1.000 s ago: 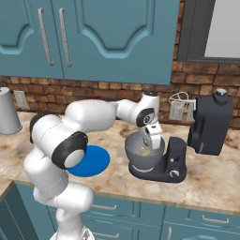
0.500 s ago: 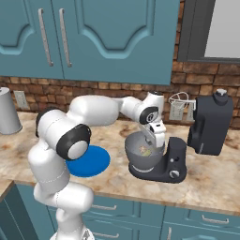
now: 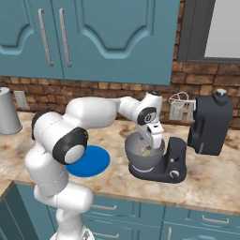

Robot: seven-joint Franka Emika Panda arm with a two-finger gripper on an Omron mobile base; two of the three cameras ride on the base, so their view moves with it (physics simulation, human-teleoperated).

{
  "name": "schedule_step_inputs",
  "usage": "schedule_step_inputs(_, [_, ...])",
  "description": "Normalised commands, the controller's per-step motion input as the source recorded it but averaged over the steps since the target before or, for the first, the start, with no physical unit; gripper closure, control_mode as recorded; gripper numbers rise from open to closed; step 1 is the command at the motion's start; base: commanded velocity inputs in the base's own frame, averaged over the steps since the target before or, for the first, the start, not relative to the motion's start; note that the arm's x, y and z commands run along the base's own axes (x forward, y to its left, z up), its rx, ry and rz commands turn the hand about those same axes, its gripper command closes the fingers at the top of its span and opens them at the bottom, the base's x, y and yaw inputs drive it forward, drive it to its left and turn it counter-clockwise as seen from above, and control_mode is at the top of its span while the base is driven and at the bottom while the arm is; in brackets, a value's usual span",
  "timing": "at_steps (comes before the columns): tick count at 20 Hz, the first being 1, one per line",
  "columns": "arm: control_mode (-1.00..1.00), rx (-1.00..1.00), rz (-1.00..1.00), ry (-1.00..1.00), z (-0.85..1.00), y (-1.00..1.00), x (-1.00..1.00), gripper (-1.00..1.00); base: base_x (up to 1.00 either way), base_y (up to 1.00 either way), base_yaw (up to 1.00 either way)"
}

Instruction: Add butter and sugar cubes to the stand mixer bowl and then turn on the stand mixer to begin making frosting.

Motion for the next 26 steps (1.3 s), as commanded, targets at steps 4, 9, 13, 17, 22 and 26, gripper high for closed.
schedule_step_inputs(4, [-1.00,0.00,-0.02,0.00,0.04,0.44,-0.18,-1.00,0.00,0.00,0.00])
schedule_step_inputs(9, [-1.00,0.00,0.00,-0.01,0.25,0.36,-0.43,-1.00,0.00,0.00,0.00])
schedule_step_inputs(13, [-1.00,0.00,0.00,-0.03,0.36,0.30,-0.56,-1.00,0.00,0.00,0.00])
schedule_step_inputs(17, [-1.00,0.00,0.00,-0.07,0.44,0.20,-0.62,-1.00,0.00,0.00,0.00])
schedule_step_inputs(22, [-1.00,0.00,0.00,-0.09,0.39,0.08,-0.67,-1.00,0.00,0.00,0.00])
schedule_step_inputs(26, [-1.00,0.00,0.00,-0.11,0.33,0.02,-0.70,-1.00,0.00,0.00,0.00])
